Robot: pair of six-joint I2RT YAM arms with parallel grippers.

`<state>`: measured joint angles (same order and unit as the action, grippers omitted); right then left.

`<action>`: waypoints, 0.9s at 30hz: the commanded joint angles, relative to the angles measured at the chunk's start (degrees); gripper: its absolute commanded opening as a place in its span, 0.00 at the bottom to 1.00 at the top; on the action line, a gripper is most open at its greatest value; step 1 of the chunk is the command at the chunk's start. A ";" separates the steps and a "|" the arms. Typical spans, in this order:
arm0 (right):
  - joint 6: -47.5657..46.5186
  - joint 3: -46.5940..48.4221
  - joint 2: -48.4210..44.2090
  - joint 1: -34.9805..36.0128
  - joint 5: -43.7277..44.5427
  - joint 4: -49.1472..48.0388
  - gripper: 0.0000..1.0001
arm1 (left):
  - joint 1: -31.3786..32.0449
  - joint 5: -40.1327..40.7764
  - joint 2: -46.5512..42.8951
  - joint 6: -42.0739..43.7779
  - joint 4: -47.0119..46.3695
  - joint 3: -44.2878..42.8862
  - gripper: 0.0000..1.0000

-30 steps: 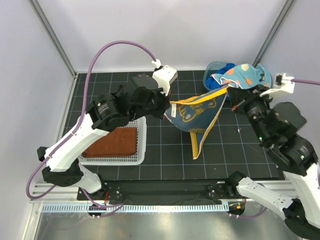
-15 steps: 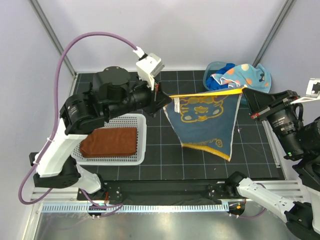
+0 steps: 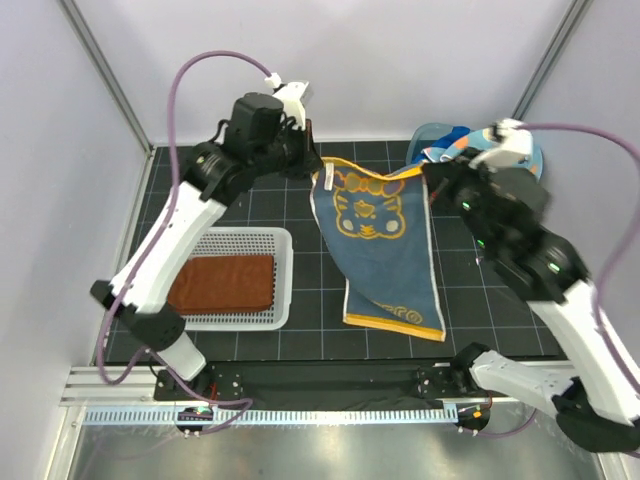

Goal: Fold and stack the towels
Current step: Flatten out the crumpled towel

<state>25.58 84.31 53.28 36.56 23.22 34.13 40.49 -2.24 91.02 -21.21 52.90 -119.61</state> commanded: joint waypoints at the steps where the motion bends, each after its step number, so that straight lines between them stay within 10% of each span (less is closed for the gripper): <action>1: -2.04 -2.05 9.00 -6.20 -1.04 -7.49 0.01 | -4.36 -5.21 6.08 -2.16 -6.48 -1.31 0.00; 6: 4.38 -2.85 23.43 -23.70 -20.22 -18.91 0.01 | -11.39 -8.31 21.43 -3.75 -7.38 -11.59 0.00; 17: 7.82 18.31 59.02 -29.61 -30.17 -23.67 0.01 | -21.85 -17.53 44.23 -8.67 -20.37 -24.70 0.00; 27: 6.85 15.19 58.70 -30.93 -28.50 -23.67 0.01 | -22.12 -21.58 42.77 -11.92 -25.74 -19.45 0.00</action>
<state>33.12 100.51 116.22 7.01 -6.92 12.27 17.87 -21.96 140.14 -32.62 31.90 -141.16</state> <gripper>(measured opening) 0.037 0.021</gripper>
